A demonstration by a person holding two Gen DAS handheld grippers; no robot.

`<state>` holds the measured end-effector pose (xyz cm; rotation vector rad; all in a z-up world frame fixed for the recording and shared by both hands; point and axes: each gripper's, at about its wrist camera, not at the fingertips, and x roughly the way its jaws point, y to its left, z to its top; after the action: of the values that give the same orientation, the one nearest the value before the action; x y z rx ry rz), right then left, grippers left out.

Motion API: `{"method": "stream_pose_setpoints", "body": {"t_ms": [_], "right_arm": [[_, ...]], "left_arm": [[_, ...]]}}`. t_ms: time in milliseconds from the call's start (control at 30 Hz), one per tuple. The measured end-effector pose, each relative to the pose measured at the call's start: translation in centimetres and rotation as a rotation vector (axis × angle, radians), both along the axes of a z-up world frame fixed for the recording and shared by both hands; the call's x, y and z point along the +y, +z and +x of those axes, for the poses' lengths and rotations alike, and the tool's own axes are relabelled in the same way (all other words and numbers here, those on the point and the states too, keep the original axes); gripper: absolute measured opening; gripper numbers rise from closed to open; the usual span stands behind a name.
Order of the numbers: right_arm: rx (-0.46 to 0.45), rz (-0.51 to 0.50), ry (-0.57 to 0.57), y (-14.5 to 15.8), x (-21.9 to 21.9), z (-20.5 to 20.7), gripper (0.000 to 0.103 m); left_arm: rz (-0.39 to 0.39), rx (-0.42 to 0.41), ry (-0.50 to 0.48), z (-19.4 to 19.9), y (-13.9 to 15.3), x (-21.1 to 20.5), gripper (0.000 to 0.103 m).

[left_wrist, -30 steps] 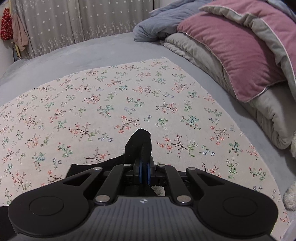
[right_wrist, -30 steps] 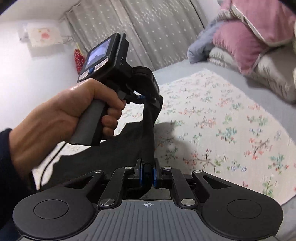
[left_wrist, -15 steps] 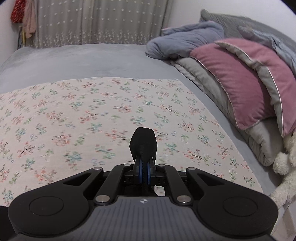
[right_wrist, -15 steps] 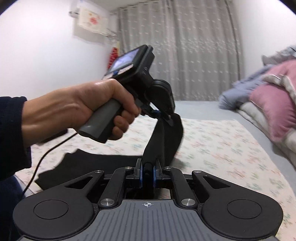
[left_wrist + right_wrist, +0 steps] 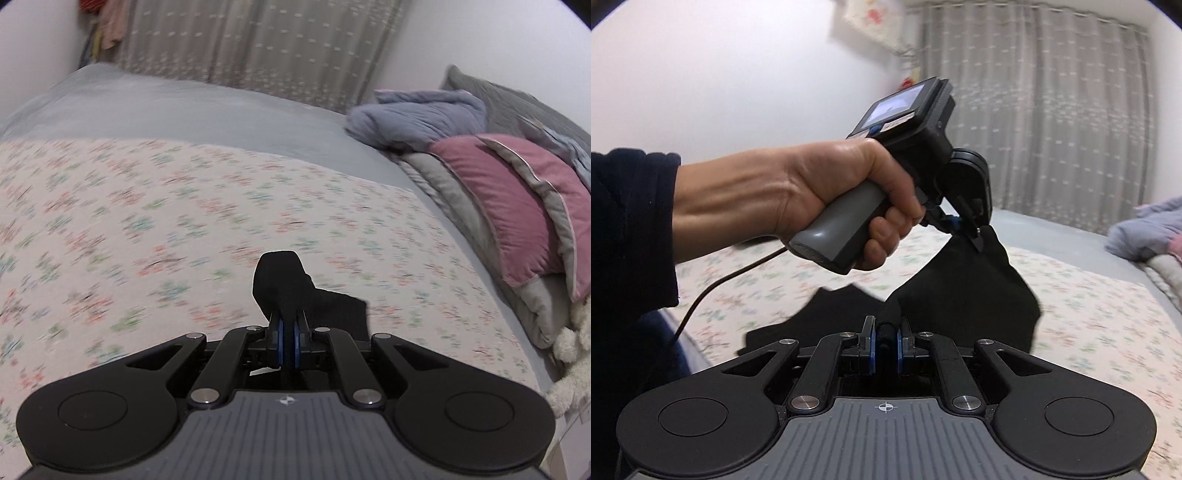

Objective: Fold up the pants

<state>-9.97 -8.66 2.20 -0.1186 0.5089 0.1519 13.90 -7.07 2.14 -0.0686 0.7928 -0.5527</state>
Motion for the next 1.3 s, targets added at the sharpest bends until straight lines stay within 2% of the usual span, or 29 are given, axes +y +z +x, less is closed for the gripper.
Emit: {"method": "stream_pose_setpoints", "body": {"t_ms": [167,333,533,633,700,900,1033,1200,1300], "right_arm": [[0.038,-0.013,0.058,-1.6,4.6,2.2,0.01],[0.059,-0.029,0.086,-2.8,7.7,2.7,0.01],[0.073,-0.032,0.101,-3.4,10.5,3.8,0.01],[0.088,-0.047,0.11,-4.1,11.5,4.2,0.01],[0.103,-0.048,0.112,-4.5,11.8,4.3,0.01],[0.109,-0.084,0.114,-5.4,13.4,4.4,0.01],[0.125,-0.111,0.12,-5.8,13.7,4.0,0.01],[0.126,-0.098,0.103,-5.5,13.7,4.3,0.011],[0.132,-0.082,0.119,-5.7,13.7,4.4,0.016]], "left_arm": [[-0.021,0.029,0.064,1.3,-2.2,4.7,0.024],[-0.046,0.066,0.092,2.3,-3.9,8.3,0.024],[-0.066,0.049,0.092,2.5,-3.7,10.3,0.024],[-0.03,0.072,0.114,2.7,-5.1,11.1,0.024],[-0.031,0.096,0.128,3.0,-5.9,11.9,0.024],[-0.025,0.097,0.127,2.4,-6.6,12.9,0.025],[-0.035,0.111,0.14,2.3,-7.3,13.5,0.031],[-0.037,0.109,0.165,2.2,-7.5,13.8,0.04],[-0.032,0.106,0.177,2.1,-7.4,13.9,0.044]]}}
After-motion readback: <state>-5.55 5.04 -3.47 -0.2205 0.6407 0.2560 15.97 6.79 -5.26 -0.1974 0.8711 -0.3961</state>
